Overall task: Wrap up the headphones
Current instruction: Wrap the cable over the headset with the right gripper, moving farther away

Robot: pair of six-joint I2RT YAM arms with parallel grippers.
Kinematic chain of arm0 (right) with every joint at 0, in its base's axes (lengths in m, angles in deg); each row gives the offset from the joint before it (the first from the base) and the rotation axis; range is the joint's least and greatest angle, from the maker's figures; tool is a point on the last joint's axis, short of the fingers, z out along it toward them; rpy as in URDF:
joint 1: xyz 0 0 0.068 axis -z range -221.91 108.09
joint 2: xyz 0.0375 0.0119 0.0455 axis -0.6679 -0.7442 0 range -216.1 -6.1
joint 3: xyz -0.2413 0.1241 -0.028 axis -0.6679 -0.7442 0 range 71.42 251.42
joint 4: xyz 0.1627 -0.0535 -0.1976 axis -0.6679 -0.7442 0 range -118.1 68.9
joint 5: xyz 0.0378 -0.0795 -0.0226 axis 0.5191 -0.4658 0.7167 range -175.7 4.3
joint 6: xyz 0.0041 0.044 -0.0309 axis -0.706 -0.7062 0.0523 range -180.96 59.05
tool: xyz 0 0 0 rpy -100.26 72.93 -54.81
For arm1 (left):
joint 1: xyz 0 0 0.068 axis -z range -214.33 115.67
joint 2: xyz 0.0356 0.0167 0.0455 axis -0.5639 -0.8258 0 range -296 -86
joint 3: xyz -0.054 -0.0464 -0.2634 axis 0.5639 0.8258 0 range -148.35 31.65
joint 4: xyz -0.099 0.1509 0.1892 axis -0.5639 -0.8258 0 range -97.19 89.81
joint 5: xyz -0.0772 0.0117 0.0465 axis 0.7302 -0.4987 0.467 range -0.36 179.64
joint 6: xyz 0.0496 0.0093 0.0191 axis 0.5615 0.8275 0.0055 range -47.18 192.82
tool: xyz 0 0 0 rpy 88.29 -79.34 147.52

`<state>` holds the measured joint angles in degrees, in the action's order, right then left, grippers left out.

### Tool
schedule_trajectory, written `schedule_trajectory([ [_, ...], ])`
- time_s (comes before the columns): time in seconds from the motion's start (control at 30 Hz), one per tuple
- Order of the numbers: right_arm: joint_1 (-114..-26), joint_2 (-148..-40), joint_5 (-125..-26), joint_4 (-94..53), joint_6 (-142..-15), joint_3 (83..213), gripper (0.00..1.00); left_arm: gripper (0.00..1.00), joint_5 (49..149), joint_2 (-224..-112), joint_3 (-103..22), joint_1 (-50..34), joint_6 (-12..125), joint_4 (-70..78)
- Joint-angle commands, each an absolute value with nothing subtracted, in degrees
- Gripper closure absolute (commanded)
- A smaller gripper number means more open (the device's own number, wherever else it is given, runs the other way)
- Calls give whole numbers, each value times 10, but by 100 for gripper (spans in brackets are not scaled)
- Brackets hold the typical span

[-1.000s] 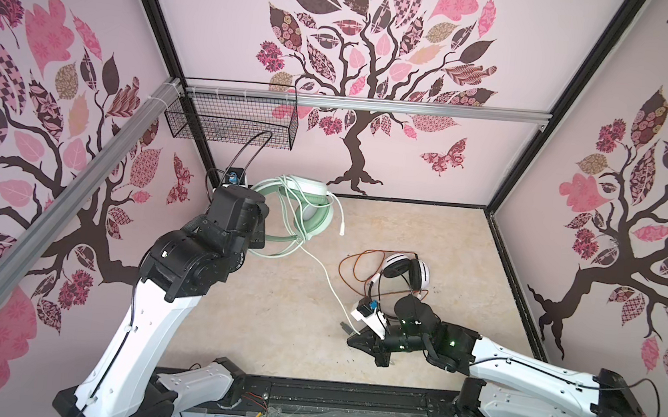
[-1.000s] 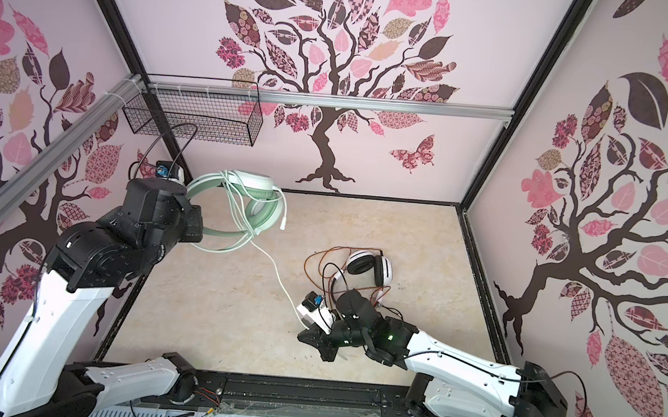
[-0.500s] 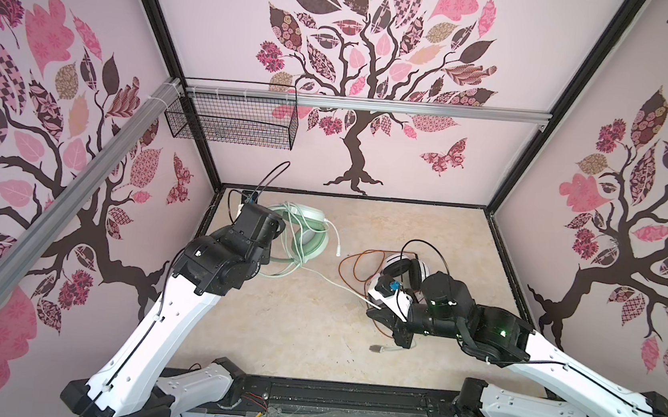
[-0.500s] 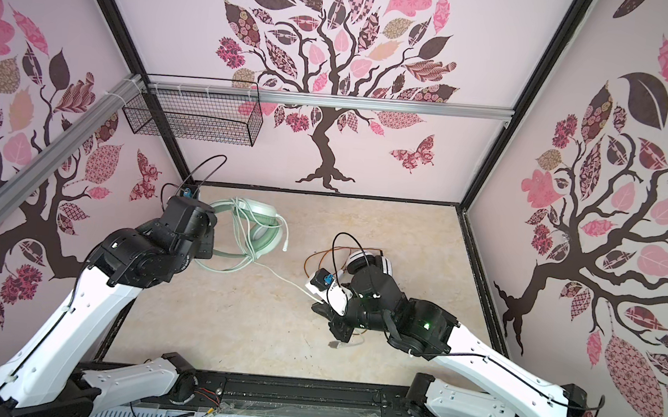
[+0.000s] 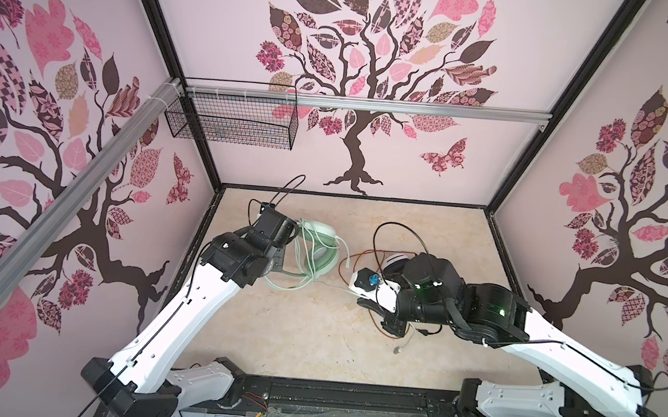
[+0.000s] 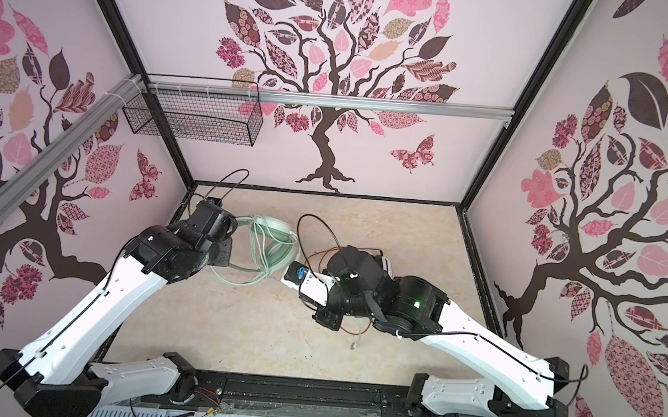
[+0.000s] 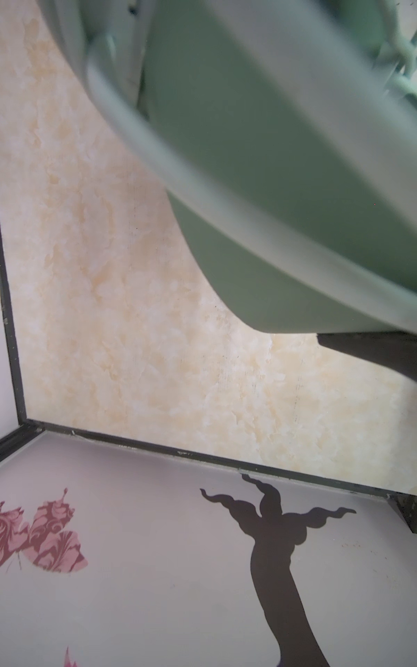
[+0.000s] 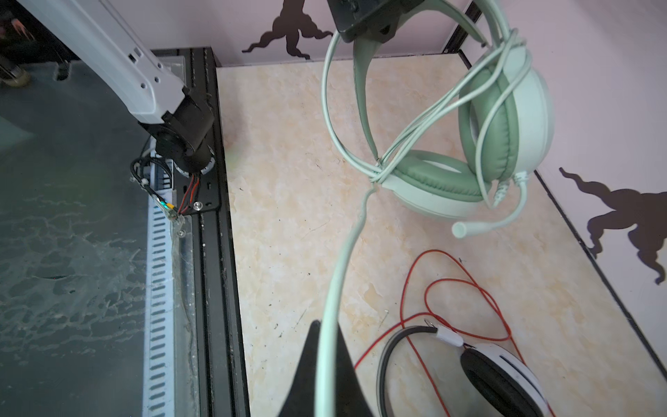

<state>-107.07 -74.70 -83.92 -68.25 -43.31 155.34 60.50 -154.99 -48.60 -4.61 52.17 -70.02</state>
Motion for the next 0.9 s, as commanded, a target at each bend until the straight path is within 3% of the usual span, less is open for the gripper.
schedule_trajectory([
  [0.0, -1077, -772, -907, -706, -389, 1615, 100, 100, 651, -1546, -464, -48, 526, -665],
  [0.2, -1077, -796, -971, -681, -310, 1671, 100, 100, 728, -1517, -416, -33, 557, -656],
  [0.4, -1077, -801, -1015, -608, -234, 1640, 100, 100, 736, -1496, -374, 49, 563, -679],
  [0.73, -1075, -816, -985, -486, -184, 1577, 100, 100, 809, -1430, -332, 130, 546, -659],
  [0.87, -1021, -847, -905, -474, -221, 1592, 100, 100, 821, -1412, -327, 166, 538, -655],
])
